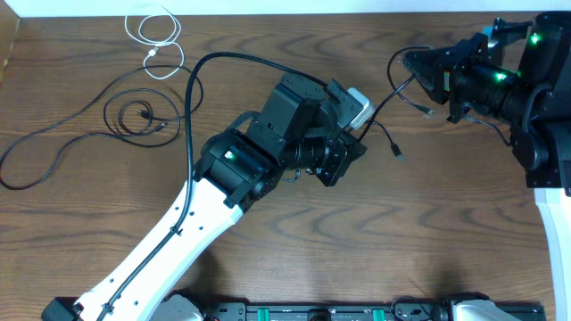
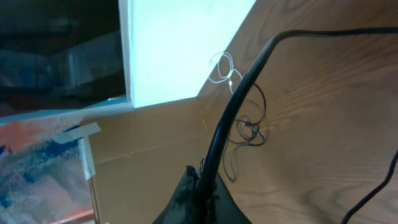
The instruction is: Untangle cables
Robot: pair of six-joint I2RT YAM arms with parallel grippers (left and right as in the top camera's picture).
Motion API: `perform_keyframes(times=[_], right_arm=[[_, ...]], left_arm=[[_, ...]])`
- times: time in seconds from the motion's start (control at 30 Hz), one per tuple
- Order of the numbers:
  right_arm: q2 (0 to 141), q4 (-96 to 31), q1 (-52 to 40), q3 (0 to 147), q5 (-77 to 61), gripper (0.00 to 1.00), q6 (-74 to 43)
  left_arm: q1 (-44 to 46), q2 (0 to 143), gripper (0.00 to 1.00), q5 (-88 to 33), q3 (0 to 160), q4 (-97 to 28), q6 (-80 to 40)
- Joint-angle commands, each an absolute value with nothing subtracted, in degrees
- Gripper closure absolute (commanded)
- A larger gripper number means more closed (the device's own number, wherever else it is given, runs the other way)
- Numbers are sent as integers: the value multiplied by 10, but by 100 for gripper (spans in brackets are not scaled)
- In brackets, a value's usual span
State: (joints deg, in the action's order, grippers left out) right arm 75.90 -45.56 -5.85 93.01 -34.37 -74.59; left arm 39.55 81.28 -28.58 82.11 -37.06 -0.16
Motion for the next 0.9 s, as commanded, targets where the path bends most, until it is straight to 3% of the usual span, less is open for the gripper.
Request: perform_keyframes(times=[0.0,0.07,0.27,0.53,0.63,0.8,0.87], right_arm=[[758,-459,-56,941,-331,99,-745],[758,-458,-55,941,-331,98,-745],[758,-468,-55,941,-295,98,-711],[758,-619,-53,941,-18,95,-635],[758,-646,-53,941,23,81,-593],[758,-666,-53,941,29,38,-533],[758,-677,-53,941,28,31,-516]], left_arm=[[396,816,83,-289,818,-370,0],[396,816,91,-289,818,-369,0],[396,816,92,-247,818,-370,-24],[396,814,92,-129,874,-474,-78],[396,814,93,-53,923,-539,-78],[396,814,93,27,1002,-616,-69],[396,814,93,57,1026,-644,-57]])
